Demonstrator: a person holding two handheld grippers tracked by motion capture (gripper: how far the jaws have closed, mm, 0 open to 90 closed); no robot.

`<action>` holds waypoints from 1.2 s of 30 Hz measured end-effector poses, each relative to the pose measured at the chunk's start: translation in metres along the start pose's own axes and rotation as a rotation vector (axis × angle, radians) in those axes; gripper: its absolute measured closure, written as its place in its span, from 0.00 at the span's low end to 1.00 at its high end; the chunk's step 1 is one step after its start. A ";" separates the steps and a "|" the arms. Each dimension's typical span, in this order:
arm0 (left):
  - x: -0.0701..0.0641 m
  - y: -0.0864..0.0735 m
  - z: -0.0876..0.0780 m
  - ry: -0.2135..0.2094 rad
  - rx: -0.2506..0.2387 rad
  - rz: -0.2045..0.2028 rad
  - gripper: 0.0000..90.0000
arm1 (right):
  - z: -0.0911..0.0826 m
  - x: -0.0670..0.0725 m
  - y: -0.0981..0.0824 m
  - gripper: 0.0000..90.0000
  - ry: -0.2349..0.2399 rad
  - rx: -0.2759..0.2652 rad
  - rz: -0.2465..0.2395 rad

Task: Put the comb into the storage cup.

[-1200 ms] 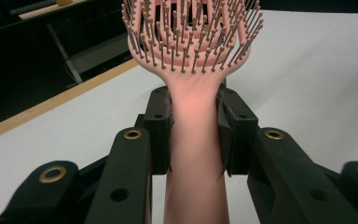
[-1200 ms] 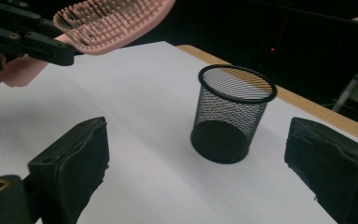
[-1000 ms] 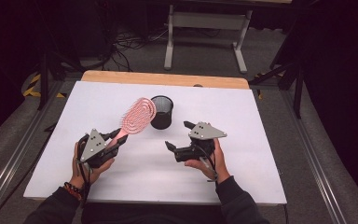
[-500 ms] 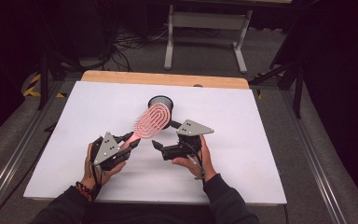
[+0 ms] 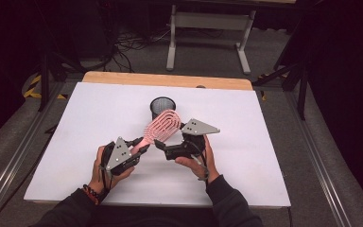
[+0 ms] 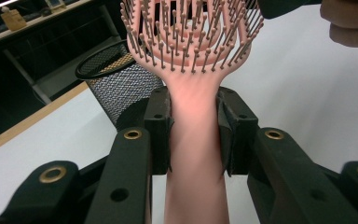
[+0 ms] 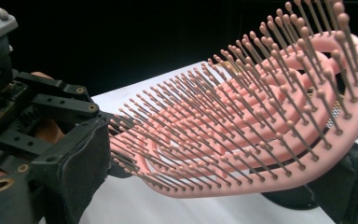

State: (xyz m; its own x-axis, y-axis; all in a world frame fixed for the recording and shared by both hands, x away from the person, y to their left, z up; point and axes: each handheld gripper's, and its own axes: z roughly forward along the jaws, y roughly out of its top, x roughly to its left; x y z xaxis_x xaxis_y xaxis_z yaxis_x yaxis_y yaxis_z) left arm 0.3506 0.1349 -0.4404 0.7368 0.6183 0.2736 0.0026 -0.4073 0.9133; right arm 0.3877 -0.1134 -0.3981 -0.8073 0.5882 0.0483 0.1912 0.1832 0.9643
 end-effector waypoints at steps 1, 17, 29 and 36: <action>0.000 0.000 0.000 0.001 0.002 0.001 0.77 | -0.001 -0.001 0.000 0.11 0.003 -0.007 0.015; -0.008 0.003 0.013 0.026 0.076 0.044 0.77 | -0.014 0.002 0.002 0.64 0.074 -0.105 0.081; -0.014 0.007 0.021 0.033 0.092 0.043 0.76 | -0.021 0.018 0.006 0.70 0.060 -0.100 0.022; -0.016 0.010 0.026 0.017 0.065 0.028 0.76 | -0.026 0.017 0.007 0.70 0.037 -0.121 0.017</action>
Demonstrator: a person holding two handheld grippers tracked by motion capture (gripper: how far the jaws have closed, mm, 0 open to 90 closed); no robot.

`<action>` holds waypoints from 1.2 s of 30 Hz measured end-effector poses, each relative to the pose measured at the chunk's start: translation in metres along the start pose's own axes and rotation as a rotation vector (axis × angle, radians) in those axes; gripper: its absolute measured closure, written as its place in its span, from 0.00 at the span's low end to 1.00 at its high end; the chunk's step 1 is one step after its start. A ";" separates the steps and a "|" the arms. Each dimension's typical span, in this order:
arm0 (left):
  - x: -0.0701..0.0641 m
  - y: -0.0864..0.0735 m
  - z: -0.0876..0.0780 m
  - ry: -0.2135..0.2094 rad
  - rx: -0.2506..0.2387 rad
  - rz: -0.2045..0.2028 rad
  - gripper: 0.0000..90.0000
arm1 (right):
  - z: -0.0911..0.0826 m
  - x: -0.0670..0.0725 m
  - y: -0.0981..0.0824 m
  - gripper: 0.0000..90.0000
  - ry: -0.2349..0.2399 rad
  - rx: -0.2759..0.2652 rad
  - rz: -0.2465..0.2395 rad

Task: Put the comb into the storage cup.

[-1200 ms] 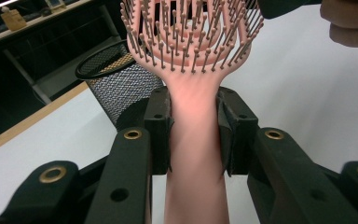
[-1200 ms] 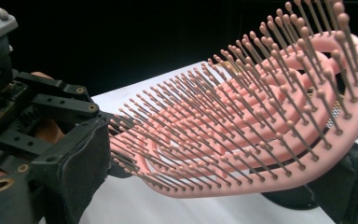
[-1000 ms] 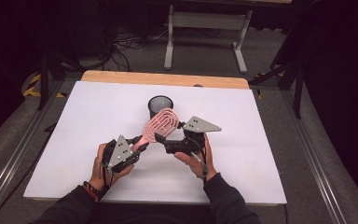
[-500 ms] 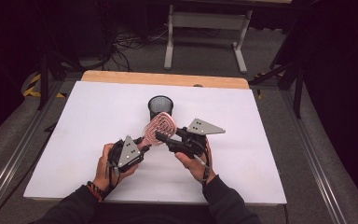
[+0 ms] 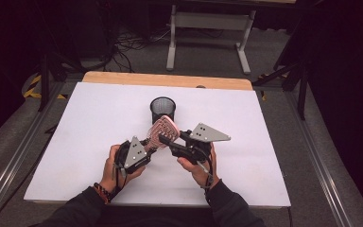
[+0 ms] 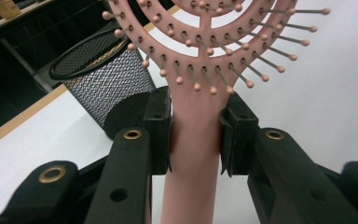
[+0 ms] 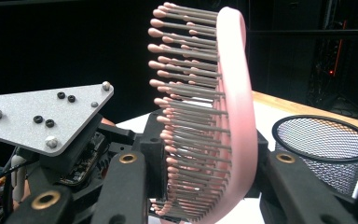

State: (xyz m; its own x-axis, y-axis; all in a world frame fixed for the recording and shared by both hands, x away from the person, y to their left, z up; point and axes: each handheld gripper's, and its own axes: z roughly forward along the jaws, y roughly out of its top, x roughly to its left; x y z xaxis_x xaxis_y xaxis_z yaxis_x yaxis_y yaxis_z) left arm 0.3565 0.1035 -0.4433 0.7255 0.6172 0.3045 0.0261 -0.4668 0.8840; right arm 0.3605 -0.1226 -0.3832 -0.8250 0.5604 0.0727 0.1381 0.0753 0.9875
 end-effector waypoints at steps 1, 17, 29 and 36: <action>0.000 0.000 0.000 0.000 -0.002 0.001 0.76 | 0.000 0.000 0.000 0.70 0.000 0.000 0.000; 0.004 -0.004 -0.003 -0.020 -0.047 -0.017 0.63 | -0.015 -0.002 0.008 0.71 -0.036 -0.048 -0.020; 0.017 -0.012 -0.009 -0.067 -0.073 -0.049 0.31 | -0.023 -0.009 0.010 0.71 -0.101 -0.044 -0.057; 0.023 -0.014 -0.022 -0.092 -0.091 -0.032 0.26 | -0.026 -0.012 0.011 0.71 -0.112 -0.044 -0.054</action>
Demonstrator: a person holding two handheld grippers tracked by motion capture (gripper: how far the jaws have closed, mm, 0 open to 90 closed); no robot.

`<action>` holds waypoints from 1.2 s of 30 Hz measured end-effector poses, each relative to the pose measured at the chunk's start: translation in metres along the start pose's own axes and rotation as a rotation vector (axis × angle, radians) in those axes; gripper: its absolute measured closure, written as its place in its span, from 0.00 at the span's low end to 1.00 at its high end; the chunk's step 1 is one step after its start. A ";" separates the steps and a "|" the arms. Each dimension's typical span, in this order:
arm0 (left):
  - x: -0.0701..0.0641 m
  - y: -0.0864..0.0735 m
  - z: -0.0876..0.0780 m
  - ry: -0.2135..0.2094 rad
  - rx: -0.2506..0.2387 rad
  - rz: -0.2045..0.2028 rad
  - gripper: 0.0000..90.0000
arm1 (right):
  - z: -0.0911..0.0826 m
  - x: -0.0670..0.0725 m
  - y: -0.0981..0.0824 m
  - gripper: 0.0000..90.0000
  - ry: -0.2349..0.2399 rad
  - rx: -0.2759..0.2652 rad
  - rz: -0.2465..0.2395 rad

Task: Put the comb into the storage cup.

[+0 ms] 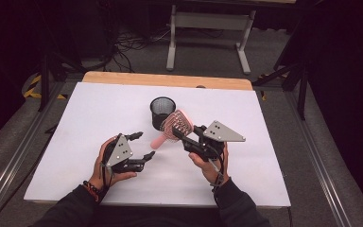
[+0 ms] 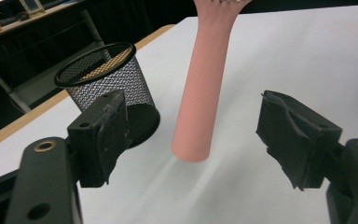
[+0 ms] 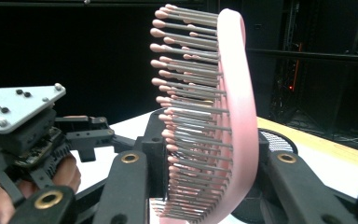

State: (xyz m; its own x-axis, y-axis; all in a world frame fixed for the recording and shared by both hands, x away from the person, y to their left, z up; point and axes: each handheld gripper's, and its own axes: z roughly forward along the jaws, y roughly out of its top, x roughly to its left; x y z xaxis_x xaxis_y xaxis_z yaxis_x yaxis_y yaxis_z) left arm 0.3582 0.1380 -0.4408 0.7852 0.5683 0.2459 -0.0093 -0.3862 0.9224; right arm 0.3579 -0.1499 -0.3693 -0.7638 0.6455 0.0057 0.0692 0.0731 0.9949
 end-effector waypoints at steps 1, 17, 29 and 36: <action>0.001 -0.001 -0.001 -0.001 -0.004 -0.004 0.25 | 0.000 -0.001 0.000 0.71 -0.004 0.001 -0.001; 0.022 -0.017 -0.026 -0.043 -0.005 -0.032 0.08 | -0.007 -0.007 0.001 0.71 -0.043 0.001 -0.038; 0.032 -0.031 -0.044 -0.027 0.000 -0.036 0.05 | -0.010 -0.012 0.001 0.71 -0.057 -0.001 -0.032; 0.037 -0.041 -0.059 -0.020 0.003 -0.060 0.03 | -0.013 -0.014 0.004 0.71 -0.066 -0.008 -0.038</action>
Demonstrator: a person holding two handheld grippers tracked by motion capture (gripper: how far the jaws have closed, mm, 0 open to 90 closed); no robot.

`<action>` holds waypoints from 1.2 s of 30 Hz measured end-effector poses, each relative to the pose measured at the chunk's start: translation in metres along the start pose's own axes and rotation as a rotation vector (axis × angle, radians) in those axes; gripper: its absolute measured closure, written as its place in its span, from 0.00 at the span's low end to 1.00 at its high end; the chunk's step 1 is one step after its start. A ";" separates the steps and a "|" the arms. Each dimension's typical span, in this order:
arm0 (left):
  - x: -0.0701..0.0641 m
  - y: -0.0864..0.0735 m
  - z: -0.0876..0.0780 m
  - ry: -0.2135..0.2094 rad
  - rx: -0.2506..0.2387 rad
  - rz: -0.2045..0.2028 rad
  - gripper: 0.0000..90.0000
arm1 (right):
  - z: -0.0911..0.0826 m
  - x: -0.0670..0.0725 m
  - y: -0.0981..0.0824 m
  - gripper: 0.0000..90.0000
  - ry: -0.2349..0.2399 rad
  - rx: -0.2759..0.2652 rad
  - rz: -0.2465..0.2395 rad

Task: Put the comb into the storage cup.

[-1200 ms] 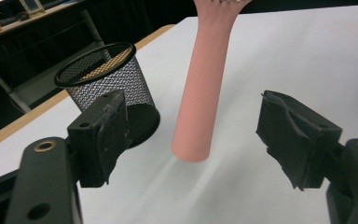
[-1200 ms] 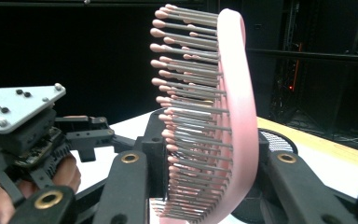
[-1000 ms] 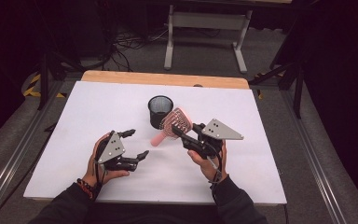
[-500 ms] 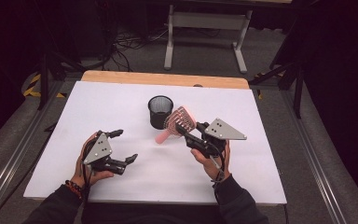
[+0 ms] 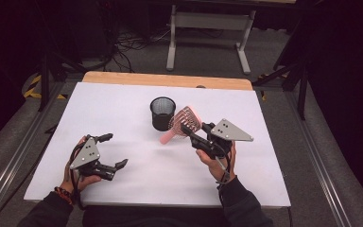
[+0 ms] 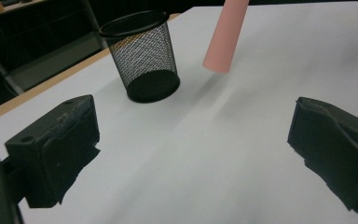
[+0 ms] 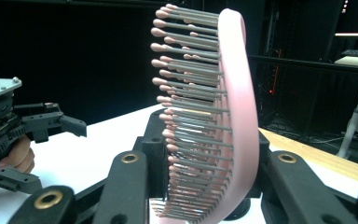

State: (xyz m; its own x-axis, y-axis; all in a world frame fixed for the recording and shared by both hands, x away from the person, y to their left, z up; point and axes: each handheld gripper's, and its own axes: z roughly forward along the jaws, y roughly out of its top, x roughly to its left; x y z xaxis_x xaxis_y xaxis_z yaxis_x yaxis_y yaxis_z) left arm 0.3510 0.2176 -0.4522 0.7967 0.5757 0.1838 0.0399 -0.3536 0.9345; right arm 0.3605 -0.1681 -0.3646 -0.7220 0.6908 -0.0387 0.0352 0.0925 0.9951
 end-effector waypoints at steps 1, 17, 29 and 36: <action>0.001 -0.001 -0.002 0.001 0.002 -0.002 0.03 | -0.001 -0.001 0.000 0.71 0.002 0.002 0.000; 0.002 -0.014 -0.020 0.018 0.004 -0.009 0.03 | -0.007 -0.007 0.005 0.71 -0.017 -0.011 -0.006; 0.005 -0.019 -0.031 0.018 0.003 -0.020 0.03 | -0.008 -0.007 0.017 0.71 -0.019 -0.037 -0.024; 0.004 -0.019 -0.030 0.032 0.014 -0.012 0.03 | -0.013 -0.016 0.028 0.71 -0.037 -0.086 -0.020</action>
State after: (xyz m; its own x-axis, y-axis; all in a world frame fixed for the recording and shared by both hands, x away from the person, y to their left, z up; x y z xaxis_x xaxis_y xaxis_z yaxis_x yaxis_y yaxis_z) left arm 0.3353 0.2491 -0.4605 0.7766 0.6031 0.1824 0.0577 -0.3564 0.9325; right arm 0.3639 -0.1859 -0.3349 -0.6956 0.7160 -0.0599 -0.0392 0.0455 0.9982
